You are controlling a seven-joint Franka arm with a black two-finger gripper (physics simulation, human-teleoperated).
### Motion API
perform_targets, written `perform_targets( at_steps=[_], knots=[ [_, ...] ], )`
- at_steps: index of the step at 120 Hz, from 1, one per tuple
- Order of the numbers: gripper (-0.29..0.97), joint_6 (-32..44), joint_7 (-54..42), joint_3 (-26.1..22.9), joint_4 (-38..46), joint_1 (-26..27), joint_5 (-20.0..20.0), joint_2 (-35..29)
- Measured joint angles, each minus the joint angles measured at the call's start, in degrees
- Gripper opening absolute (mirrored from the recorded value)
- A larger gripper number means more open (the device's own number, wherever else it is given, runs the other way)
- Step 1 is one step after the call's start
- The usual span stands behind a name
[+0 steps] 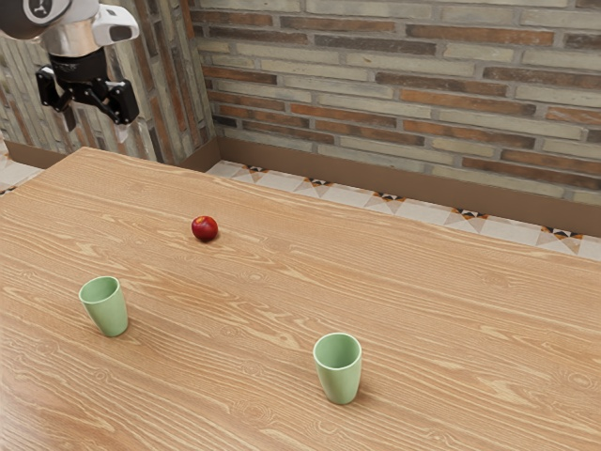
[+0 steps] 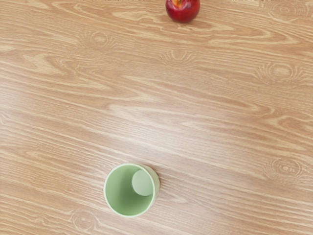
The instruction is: Place the left cup onto the right cup
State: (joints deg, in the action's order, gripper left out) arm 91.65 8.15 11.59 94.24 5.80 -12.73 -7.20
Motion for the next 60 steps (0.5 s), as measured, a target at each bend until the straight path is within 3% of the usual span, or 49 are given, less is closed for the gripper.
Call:
perform_targets(
  at_steps=[35,60],
  knots=[
    [0.68,0.3,1.31,-0.04,1.26,-0.73,0.12,-0.42],
    [0.68,3.67,1.97,0.01,12.25,-2.37,0.58,-0.72]
  ],
)
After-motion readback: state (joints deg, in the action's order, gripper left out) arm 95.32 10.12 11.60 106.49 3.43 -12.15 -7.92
